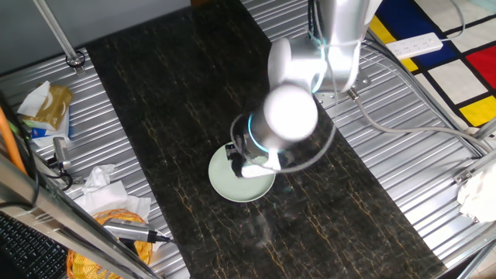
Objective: Use a clamp
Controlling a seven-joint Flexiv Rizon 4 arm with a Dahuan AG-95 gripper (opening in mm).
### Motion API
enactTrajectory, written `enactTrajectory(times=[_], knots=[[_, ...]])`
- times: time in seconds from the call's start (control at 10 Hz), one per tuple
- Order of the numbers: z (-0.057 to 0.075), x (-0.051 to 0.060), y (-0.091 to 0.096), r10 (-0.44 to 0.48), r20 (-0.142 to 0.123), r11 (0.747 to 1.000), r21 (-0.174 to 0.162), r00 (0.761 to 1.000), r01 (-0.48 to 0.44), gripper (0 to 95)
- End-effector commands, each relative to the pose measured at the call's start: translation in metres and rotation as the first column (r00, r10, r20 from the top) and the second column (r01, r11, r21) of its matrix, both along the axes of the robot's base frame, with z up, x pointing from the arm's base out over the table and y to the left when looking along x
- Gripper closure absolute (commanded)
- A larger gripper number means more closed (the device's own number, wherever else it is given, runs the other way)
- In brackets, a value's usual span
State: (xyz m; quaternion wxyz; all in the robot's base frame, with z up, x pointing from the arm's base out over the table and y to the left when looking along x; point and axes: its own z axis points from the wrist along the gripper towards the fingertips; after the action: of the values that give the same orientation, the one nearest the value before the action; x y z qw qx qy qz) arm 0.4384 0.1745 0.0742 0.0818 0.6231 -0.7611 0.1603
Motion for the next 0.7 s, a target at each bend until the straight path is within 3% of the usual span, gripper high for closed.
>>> enactTrajectory(times=[0.1, 0.4, 0.5, 0.7], knots=[[0.005, 0.005, 0.004, 0.106, 0.013, 0.993, -0.052, 0.994, -0.105, 95.0], [0.010, 0.012, 0.011, 0.265, 0.043, 0.960, -0.108, 0.963, -0.259, 95.0], [0.012, 0.015, 0.014, 0.322, 0.059, 0.938, -0.154, 0.945, -0.310, 95.0], [0.016, 0.024, 0.022, 0.376, 0.048, 0.906, -0.229, 0.926, -0.356, 95.0]])
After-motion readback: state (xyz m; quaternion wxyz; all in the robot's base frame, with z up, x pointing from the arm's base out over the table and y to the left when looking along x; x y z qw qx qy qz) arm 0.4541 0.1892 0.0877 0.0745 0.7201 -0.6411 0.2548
